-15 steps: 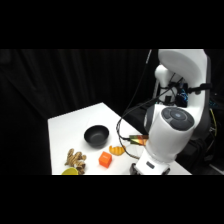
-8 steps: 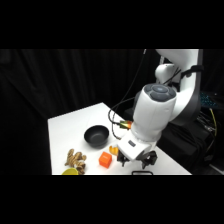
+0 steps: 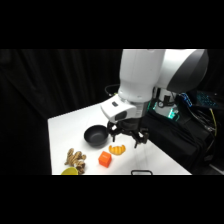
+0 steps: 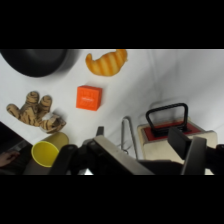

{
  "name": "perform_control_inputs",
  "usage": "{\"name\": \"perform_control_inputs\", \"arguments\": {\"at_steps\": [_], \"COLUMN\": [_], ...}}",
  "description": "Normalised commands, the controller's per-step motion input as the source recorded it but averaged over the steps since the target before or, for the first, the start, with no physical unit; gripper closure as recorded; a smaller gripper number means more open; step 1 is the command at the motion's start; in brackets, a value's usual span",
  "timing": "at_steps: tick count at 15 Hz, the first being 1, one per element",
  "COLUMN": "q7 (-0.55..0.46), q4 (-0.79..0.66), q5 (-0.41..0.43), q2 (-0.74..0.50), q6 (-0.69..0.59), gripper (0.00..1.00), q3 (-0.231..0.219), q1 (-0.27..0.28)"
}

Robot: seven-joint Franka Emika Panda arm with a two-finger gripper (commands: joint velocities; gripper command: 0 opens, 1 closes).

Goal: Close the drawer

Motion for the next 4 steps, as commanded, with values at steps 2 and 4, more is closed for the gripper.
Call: {"name": "perform_control_inputs", "arguments": {"at_steps": [2, 4], "q7": [0.24, 0.38], "q4": [0.2, 0.2], "q5": [0.083, -0.012], "q2": [-0.15, -0.14], "q6": [-0.31, -0.29], "gripper": [0.0, 0.0], "q3": [-0.062, -0.054], "q1": [-0.026, 0.018]}}
